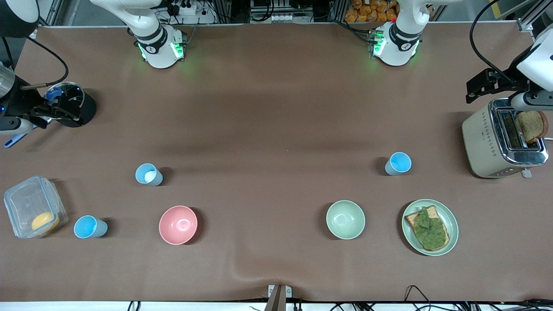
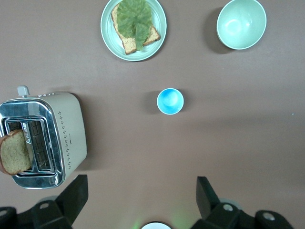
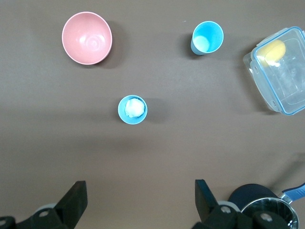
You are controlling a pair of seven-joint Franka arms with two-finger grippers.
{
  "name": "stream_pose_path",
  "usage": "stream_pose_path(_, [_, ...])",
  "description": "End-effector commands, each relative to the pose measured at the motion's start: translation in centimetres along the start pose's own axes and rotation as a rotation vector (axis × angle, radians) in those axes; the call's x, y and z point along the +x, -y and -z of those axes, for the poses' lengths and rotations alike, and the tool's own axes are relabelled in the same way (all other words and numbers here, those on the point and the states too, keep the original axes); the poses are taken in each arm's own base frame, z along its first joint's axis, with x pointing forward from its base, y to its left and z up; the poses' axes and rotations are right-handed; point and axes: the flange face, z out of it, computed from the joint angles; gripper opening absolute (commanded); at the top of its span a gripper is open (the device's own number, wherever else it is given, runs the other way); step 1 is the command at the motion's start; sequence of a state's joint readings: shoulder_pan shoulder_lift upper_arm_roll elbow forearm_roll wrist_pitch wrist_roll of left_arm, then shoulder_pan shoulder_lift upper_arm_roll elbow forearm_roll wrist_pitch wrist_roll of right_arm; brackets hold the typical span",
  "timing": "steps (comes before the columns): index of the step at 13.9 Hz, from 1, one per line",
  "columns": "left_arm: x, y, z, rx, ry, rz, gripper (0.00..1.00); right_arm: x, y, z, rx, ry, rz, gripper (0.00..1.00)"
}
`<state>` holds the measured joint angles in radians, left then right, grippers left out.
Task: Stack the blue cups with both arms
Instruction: 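Reach the right gripper to the tissue cup while the left gripper reaches another cup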
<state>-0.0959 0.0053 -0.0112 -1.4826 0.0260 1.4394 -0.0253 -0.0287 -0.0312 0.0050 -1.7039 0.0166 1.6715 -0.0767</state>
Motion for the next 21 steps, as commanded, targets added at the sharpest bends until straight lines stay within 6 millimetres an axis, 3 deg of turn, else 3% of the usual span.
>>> stream_pose_path(1, [0.0,0.0,0.3,0.015,-0.006,-0.022,1.0,0.0,0.3,0.5,0.002,0.0,-0.01,1.0])
stream_pose_path(17, [0.3,-0.1,-0.2,0.025,0.004,-0.022,1.0,0.1,0.3,0.3,0.001,0.003,-0.007,1.0])
stream_pose_path(21, [1.1,-0.7,-1.5,0.03,0.028,-0.032,1.0,0.1,0.3,0.2,0.002,0.006,-0.013,1.0])
